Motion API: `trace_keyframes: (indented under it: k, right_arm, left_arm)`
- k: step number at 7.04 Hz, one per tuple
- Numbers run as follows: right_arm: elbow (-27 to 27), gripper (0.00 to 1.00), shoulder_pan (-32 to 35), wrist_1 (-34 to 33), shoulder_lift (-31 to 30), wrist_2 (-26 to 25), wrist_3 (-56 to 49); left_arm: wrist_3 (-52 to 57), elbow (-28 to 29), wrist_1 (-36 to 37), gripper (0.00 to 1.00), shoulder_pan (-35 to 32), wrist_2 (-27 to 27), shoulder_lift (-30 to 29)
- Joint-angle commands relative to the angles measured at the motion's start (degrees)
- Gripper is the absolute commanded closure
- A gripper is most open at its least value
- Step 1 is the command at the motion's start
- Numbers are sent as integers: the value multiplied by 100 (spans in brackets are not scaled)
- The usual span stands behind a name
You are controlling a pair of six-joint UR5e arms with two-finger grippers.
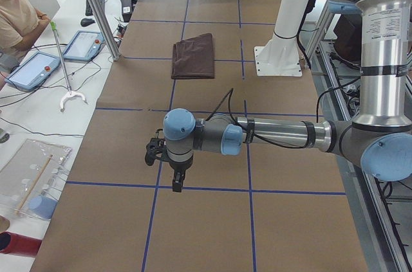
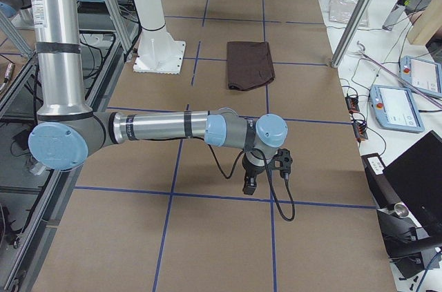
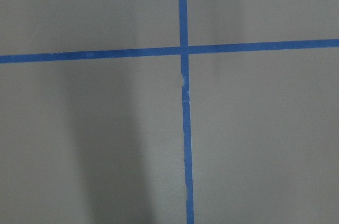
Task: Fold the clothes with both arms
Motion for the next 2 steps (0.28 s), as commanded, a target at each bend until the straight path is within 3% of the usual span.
trace_keyframes:
  k: [1, 2]
  right_arm:
    - [4, 0, 0, 1, -13, 0, 0]
    - [-5, 0, -9, -8, -13, 0, 0]
  left_arm:
    - [-112, 50, 263, 0, 3, -61, 106]
    - [-112, -193, 622, 0, 3, -53, 97]
